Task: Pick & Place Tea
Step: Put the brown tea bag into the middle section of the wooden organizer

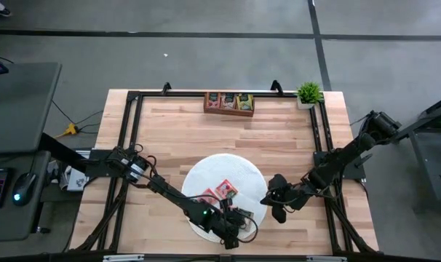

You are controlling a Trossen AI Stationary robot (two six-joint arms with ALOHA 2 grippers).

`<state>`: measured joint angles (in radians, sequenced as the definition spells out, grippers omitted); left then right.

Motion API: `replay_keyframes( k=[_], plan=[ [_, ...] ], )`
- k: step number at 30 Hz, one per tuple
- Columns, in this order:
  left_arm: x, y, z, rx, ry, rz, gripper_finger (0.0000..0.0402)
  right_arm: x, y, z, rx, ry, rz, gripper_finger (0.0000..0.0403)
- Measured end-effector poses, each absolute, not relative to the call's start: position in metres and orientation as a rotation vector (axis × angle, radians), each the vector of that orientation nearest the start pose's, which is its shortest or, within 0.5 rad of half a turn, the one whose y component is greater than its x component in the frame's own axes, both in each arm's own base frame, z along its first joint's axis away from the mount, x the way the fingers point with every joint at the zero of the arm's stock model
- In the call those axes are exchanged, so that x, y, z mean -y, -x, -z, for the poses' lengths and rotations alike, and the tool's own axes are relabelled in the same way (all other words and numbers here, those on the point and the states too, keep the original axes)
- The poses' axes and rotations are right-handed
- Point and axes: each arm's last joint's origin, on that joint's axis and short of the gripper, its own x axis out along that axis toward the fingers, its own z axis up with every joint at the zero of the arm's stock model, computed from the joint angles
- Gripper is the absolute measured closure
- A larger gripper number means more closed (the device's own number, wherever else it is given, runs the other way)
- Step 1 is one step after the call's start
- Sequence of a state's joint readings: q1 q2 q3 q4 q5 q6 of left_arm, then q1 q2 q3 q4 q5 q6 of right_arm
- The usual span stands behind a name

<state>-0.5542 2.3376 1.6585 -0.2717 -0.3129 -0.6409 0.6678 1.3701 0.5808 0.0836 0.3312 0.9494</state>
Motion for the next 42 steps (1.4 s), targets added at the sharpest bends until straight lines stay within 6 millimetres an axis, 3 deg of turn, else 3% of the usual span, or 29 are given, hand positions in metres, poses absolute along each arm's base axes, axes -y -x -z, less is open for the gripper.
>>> replay_keyframes(
  k=[6,13,21,28,42],
  plan=[
    [0.248,-0.419,-0.1,-0.907,0.203,-0.079,0.0401,-0.148,-0.202,-0.161,-0.728,-0.719,0.017,0.0381],
    [0.241,-0.422,-0.099,-0.922,0.215,-0.079,0.0401,-0.15,-0.204,-0.158,-0.707,-0.85,0.016,0.0301],
    [0.237,-0.424,-0.099,-0.928,0.198,-0.073,0.0401,-0.163,-0.221,-0.122,-0.787,-0.956,-0.013,0.0229],
    [0.236,-0.424,-0.099,-0.927,0.196,-0.074,0.0401,-0.163,-0.232,-0.106,-0.777,-1.002,-0.002,0.0222],
    [0.236,-0.425,-0.099,-0.921,0.186,-0.075,0.0401,-0.168,-0.259,-0.103,-0.894,-0.963,0.014,0.0221]
  ],
)
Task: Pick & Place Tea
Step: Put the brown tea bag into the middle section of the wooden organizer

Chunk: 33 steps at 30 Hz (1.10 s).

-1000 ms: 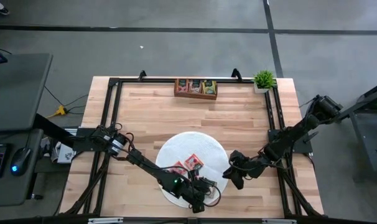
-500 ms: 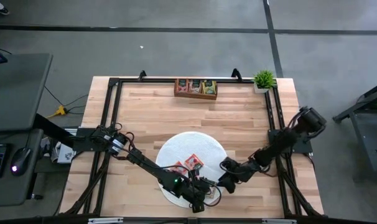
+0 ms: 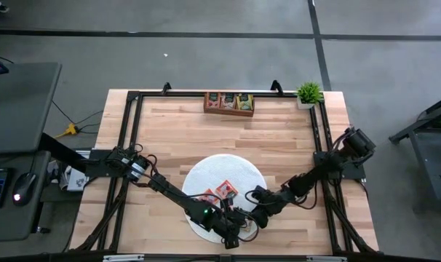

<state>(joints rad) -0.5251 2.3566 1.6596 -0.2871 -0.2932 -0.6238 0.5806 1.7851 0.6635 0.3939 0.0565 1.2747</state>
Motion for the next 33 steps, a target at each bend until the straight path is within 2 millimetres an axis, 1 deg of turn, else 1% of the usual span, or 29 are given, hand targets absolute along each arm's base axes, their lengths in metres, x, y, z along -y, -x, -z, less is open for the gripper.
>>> replay_keyframes(
  k=[8,11,15,22,23,27,30,33],
  plan=[
    [0.2362,-0.425,-0.0995,-0.917,0.182,-0.074,0.0401,-0.1704,-0.2642,-0.1064,-0.918,-0.954,-0.019,0.0224],
    [0.2363,-0.425,-0.0995,-0.917,0.172,-0.068,0.0402,-0.1702,-0.2645,-0.1063,-0.924,-0.951,-0.013,0.0238],
    [0.2362,-0.425,-0.0994,-0.917,0.171,-0.068,0.0402,-0.1693,-0.2637,-0.1051,-0.934,-0.946,-0.002,0.028],
    [0.236,-0.4253,-0.0993,-0.916,0.172,-0.068,0.0402,-0.168,-0.2631,-0.1035,-0.945,-0.936,0.001,0.0386],
    [0.236,-0.4253,-0.0993,-0.916,0.172,-0.068,0.0402,-0.1679,-0.2631,-0.1035,-0.946,-0.929,-0.004,0.0394],
    [0.2359,-0.4256,-0.0994,-0.914,0.149,-0.055,0.0402,-0.1676,-0.2633,-0.1035,-0.952,-0.926,-0.012,0.0393],
    [0.2361,-0.4258,-0.0998,-0.91,0.109,-0.033,0.0402,-0.1677,-0.2632,-0.1034,-0.953,-0.915,-0.019,0.04],
    [0.2357,-0.4259,-0.1038,-0.91,0.08,-0.004,0.0402,-0.1672,-0.2632,-0.1032,-0.96,-0.913,-0.021,0.04]
  ],
)
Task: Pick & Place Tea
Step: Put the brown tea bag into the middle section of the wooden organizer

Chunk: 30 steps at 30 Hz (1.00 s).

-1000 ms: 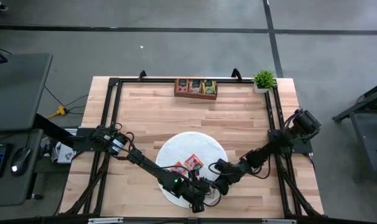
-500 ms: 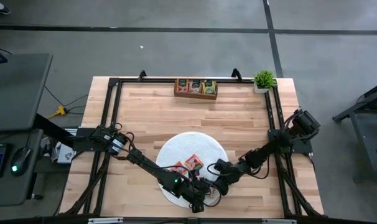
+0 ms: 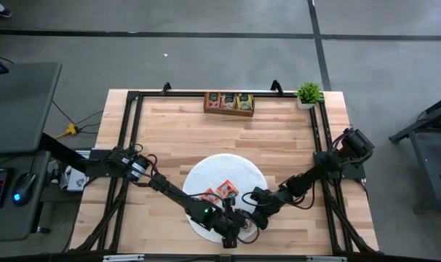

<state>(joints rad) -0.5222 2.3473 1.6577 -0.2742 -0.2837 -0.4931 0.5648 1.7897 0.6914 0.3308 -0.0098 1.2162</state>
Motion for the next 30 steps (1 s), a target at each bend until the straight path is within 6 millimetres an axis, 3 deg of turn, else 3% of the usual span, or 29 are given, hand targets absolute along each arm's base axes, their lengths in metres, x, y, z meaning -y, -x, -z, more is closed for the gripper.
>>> replay_keyframes(
  k=[12,20,27,30],
  plan=[
    [0.222,-0.417,-0.145,-0.941,0.011,0.018,0.0401,-0.165,-0.262,-0.102,-0.965,-0.875,0.0,0.0402],
    [0.209,-0.404,-0.197,-0.932,0.032,0.028,0.0401,-0.165,-0.262,-0.101,-0.971,-0.849,-0.012,0.0402],
    [0.185,-0.379,-0.234,-0.954,0.008,-0.239,0.0402,-0.165,-0.262,-0.106,-0.944,-0.816,-0.042,0.0403],
    [0.176,-0.367,-0.243,-0.959,0.012,-0.373,0.0402,-0.164,-0.26,-0.117,-0.918,-0.789,-0.064,0.0403]
  ],
)
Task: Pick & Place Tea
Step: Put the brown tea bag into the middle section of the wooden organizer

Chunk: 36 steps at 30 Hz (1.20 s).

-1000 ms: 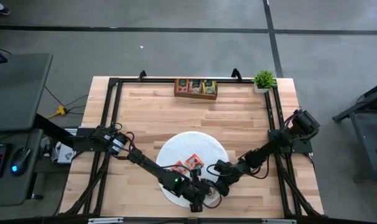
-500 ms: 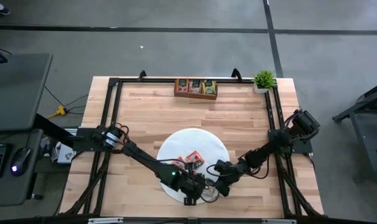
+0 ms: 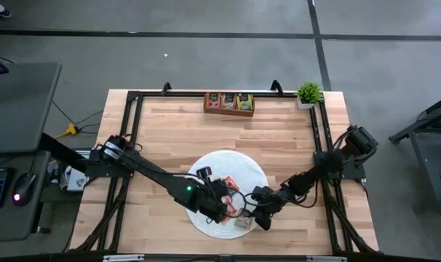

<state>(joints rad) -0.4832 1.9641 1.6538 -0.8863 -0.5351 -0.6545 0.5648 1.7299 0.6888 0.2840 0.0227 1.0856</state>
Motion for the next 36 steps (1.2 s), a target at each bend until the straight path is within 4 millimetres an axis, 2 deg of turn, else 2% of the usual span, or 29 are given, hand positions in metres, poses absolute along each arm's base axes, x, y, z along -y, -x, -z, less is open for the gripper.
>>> replay_keyframes(
  k=[3,7,10,17,21,24,31,36],
  plan=[
    [0.169,-0.357,-0.244,-0.983,0.003,-0.465,0.0402,-0.16,-0.257,-0.13,-0.894,-0.745,-0.069,0.0403],
    [0.164,-0.346,-0.247,-0.95,0.06,-0.478,0.0402,-0.15,-0.251,-0.148,-0.885,-0.68,-0.068,0.0403],
    [0.159,-0.34,-0.24,-0.913,0.1,-0.457,0.0402,-0.14,-0.245,-0.164,-0.875,-0.629,-0.054,0.0403],
    [0.126,-0.319,-0.212,-0.766,0.277,-0.357,0.0402,-0.103,-0.223,-0.199,-0.868,-0.51,0.039,0.0403],
    [0.1,-0.301,-0.194,-0.642,0.336,-0.31,0.0402,-0.074,-0.215,-0.208,-0.891,-0.45,0.105,0.0403],
    [0.078,-0.291,-0.186,-0.548,0.337,-0.272,0.0402,-0.048,-0.217,-0.212,-0.89,-0.424,0.134,0.0403],
    [0.019,-0.273,-0.173,-0.39,0.331,-0.11,0.0402,0.017,-0.223,-0.215,-0.852,-0.497,0.23,0.0403],
    [-0.023,-0.262,-0.173,-0.324,0.337,-0.016,0.0402,0.06,-0.232,-0.246,-0.735,-0.472,0.319,0.0403]
  ],
)
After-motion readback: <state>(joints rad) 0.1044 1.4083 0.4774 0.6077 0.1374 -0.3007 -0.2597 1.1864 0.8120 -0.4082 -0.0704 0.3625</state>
